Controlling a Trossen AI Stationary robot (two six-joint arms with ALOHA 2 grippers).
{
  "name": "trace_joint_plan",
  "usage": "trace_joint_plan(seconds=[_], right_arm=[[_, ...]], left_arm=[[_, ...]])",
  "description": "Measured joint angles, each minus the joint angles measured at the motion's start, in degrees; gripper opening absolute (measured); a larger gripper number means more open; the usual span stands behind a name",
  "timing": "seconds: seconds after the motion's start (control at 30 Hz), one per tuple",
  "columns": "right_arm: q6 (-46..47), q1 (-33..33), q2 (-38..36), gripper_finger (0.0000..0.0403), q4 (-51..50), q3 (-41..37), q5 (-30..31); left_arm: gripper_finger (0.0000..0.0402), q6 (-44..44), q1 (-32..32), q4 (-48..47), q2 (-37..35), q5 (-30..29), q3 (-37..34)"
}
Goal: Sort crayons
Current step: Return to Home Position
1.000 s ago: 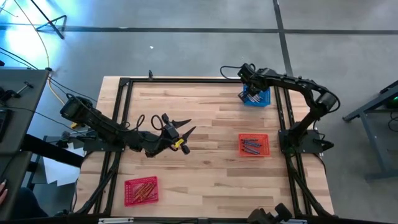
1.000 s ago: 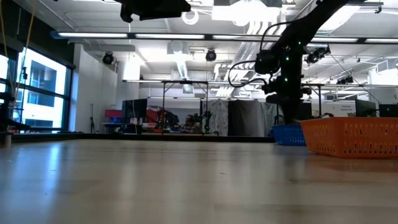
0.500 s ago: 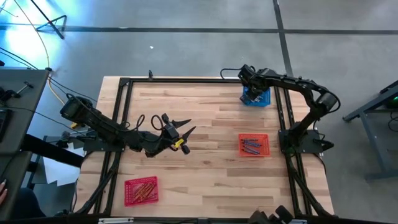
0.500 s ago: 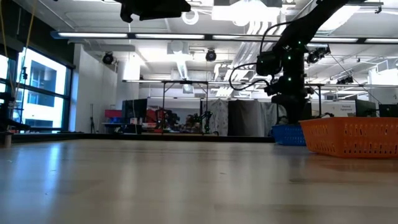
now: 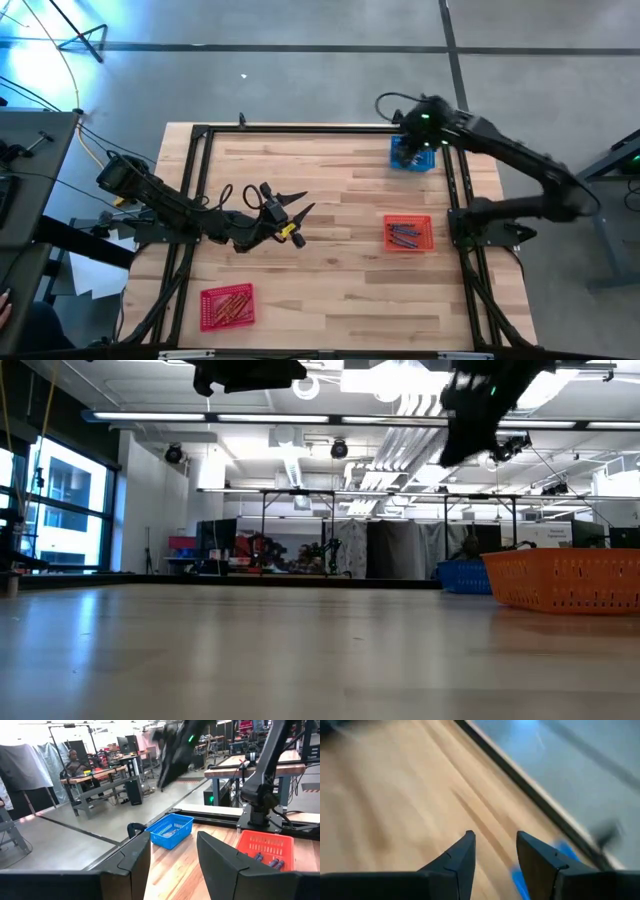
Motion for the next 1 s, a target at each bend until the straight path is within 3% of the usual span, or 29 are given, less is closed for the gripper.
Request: trace_joint_plan(seconds=[0.1, 0.2, 0.43, 0.6, 0.8, 1.0], right_arm=[[-2.6, 4.6, -9.3, 0.0137, 11.3, -6.0, -5.7], [-2.2, 9.3, -18.6, 0.0137, 24.0, -17.8, -12.2], [6.9, 16.3, -35.7, 0.0137, 55.2, -43.1, -13.3], [6.8, 18.9, -42.3, 0.0137, 64.4, -52.2, -13.4], [7.6, 21.1, -45.1, 0.0137, 73.9, -60.3, -13.4], [6.6, 23.3, -44.7, 0.0137, 72.9, -61.1, -12.7]], left_arm=[[0.0147, 0.0, 0.0, 0.0, 0.0, 0.0, 0.0], [0.0147, 0.0, 0.0, 0.0, 0.0, 0.0, 0.0], [0.0147, 0.0, 0.0, 0.1, 0.0, 0.0, 0.0], [0.0147, -0.4, 0.0, 0.1, 0.0, 0.0, 0.0], [0.0147, -1.1, 0.0, 0.1, 0.0, 0.0, 0.0], [0.0147, -1.0, 0.0, 0.0, 0.0, 0.0, 0.0]])
